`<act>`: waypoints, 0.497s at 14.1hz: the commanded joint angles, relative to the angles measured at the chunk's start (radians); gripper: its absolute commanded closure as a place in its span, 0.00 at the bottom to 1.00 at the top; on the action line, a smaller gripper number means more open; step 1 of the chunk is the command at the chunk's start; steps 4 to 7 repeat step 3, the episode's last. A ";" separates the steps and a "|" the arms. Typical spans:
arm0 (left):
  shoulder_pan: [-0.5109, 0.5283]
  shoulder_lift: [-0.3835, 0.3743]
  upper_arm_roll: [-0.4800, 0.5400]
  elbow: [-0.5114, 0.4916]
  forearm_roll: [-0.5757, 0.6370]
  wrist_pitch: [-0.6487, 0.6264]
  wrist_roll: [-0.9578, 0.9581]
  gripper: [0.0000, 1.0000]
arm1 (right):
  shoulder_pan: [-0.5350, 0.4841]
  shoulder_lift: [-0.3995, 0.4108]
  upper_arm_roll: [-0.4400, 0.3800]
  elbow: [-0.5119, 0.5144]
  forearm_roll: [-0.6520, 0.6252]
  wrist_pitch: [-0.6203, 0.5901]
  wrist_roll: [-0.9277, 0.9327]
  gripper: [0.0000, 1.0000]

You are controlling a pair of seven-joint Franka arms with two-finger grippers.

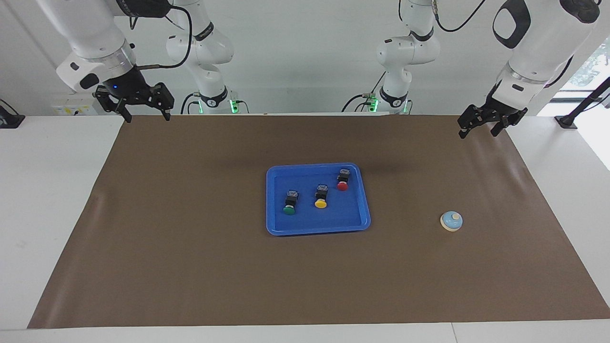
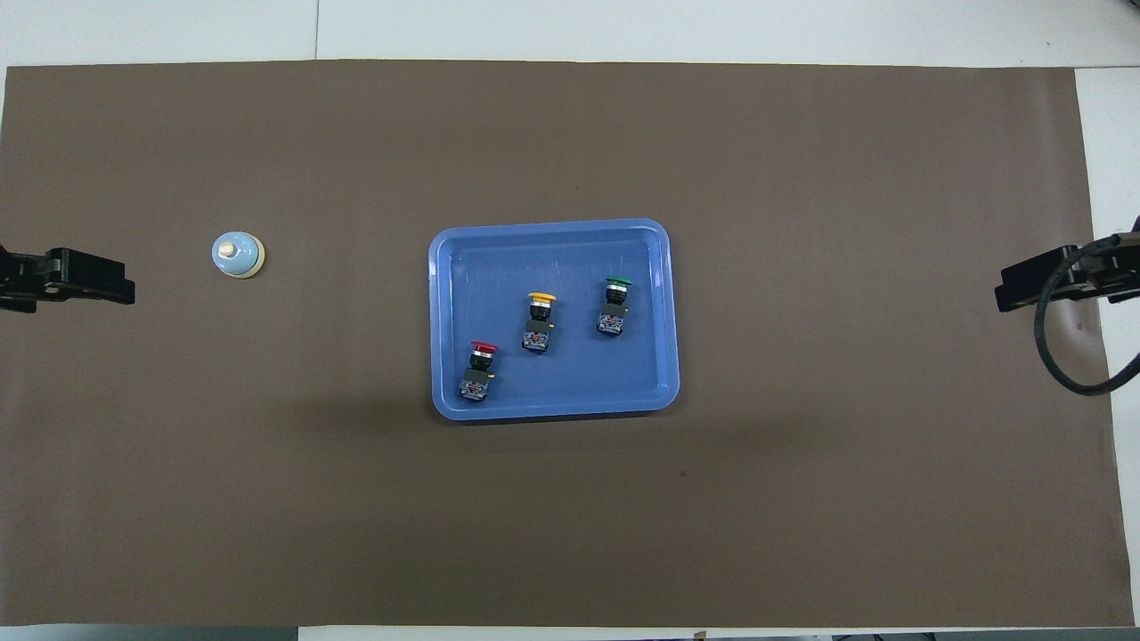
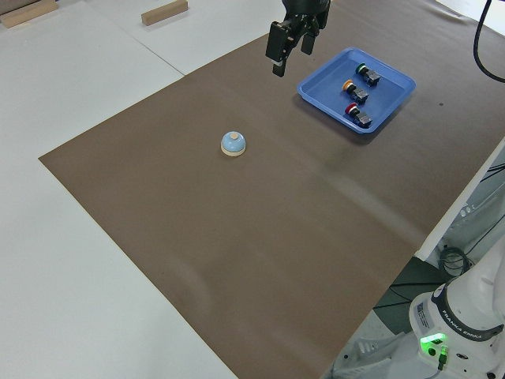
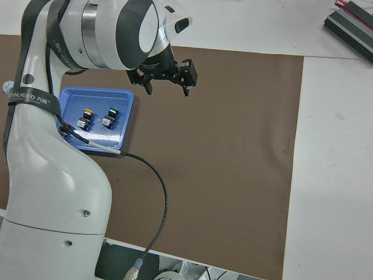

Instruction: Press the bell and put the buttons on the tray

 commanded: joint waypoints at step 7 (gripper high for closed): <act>-0.012 0.013 0.006 0.031 -0.001 -0.046 -0.004 0.00 | -0.013 -0.023 0.008 -0.024 0.016 -0.001 0.012 0.00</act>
